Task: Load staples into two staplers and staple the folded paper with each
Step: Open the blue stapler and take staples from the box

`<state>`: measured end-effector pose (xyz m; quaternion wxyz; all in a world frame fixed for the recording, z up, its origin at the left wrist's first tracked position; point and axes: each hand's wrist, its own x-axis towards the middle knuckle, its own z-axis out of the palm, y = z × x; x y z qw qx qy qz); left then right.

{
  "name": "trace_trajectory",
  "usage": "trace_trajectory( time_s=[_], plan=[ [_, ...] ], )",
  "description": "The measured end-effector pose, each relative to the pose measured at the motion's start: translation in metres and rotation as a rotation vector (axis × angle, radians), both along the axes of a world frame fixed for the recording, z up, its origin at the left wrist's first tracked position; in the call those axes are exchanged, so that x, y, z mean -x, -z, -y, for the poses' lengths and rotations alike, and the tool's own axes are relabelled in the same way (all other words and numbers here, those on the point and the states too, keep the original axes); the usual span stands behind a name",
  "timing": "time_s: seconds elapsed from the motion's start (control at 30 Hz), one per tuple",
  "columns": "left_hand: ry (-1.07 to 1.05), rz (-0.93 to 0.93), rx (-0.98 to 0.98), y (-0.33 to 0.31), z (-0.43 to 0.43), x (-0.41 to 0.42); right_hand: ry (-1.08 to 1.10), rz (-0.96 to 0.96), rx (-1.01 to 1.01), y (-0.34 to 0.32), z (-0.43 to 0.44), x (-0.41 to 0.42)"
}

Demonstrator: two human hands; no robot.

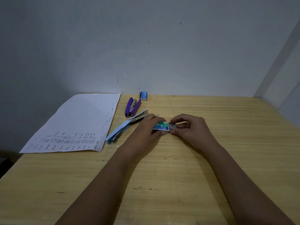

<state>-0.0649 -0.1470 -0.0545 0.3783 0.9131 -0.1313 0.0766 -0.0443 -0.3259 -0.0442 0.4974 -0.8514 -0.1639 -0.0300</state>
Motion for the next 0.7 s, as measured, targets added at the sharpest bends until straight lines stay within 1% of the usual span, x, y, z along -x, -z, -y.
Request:
trace_trajectory(
  time_s=[0.07, 0.17, 0.37, 0.53, 0.7],
  plan=[
    [-0.009, 0.019, 0.005, -0.0018, -0.0010, -0.0003, 0.000, 0.012, -0.015, 0.0005, -0.0011, -0.0004],
    [-0.016, 0.028, 0.038, -0.0026, -0.0031, -0.0005, 0.003, 0.048, 0.016, 0.0020, -0.0023, -0.0014],
    [-0.057, -0.026, 0.247, -0.0044, -0.0044, 0.0011, 0.039, 0.146, 0.101, 0.0039, 0.0002, -0.0039],
    [-0.050, -0.069, 0.297, -0.0026, -0.0073, 0.0001, -0.016, 0.140, 0.128, 0.0040, -0.0005, -0.0043],
    [-0.053, -0.072, 0.261, -0.0039, -0.0077, -0.0001, -0.015, 0.151, 0.163, 0.0033, -0.0021, -0.0039]
  ],
)
